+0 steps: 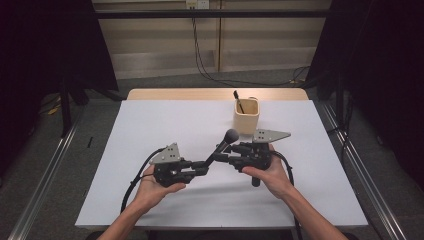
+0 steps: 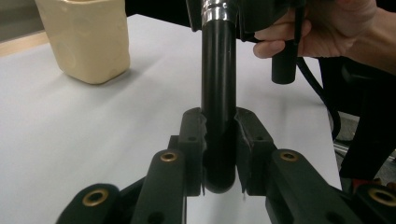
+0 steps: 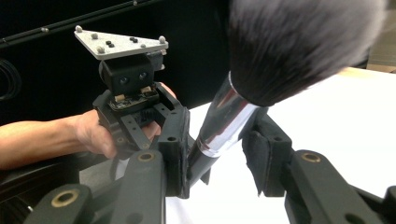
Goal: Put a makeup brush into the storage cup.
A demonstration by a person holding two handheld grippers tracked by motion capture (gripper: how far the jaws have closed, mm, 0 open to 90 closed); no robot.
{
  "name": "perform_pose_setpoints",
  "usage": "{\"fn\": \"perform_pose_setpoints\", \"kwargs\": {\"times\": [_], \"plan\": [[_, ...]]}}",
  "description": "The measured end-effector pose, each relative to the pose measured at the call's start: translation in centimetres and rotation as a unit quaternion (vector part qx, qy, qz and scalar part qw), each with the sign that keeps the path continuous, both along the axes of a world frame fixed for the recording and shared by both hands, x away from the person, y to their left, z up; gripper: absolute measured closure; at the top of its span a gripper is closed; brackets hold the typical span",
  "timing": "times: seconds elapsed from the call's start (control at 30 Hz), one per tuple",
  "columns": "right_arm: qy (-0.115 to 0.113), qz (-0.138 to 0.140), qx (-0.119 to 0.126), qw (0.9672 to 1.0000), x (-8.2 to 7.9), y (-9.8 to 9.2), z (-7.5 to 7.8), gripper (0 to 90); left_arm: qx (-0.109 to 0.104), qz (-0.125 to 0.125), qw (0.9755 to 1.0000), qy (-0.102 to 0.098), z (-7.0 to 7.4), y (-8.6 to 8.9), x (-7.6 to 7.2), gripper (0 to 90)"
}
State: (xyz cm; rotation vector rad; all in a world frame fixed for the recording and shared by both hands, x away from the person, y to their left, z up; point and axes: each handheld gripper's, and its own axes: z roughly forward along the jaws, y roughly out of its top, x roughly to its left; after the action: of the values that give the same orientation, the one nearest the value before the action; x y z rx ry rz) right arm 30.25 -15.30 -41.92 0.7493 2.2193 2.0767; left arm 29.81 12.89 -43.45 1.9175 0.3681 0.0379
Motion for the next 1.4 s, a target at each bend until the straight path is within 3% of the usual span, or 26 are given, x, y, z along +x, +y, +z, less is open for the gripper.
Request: {"fn": "perform_pose_setpoints", "kwargs": {"times": [0.4, 0.77, 1.07, 1.4], "plan": [[0.017, 0.010, 0.017, 0.9997, 0.1, -0.1, -0.1, 70.6, 0.007, -0.005, 0.9999, -0.008, -0.2, -0.2, -0.1, 74.5], [0.013, 0.017, 0.015, 0.9997, 0.0, 0.0, 0.0, 71.9, 0.005, -0.001, 1.0000, -0.004, -0.4, -0.5, -0.2, 72.7], [0.009, 0.008, 0.010, 0.9999, 0.1, -0.2, 0.1, 72.0, -0.001, 0.014, 0.9998, 0.011, -0.4, -0.5, -0.4, 61.2], [0.009, 0.003, -0.004, 0.9999, 0.1, -0.8, 0.3, 72.0, -0.005, 0.056, 0.9983, 0.011, 0.0, 0.5, -0.3, 37.2]]}}
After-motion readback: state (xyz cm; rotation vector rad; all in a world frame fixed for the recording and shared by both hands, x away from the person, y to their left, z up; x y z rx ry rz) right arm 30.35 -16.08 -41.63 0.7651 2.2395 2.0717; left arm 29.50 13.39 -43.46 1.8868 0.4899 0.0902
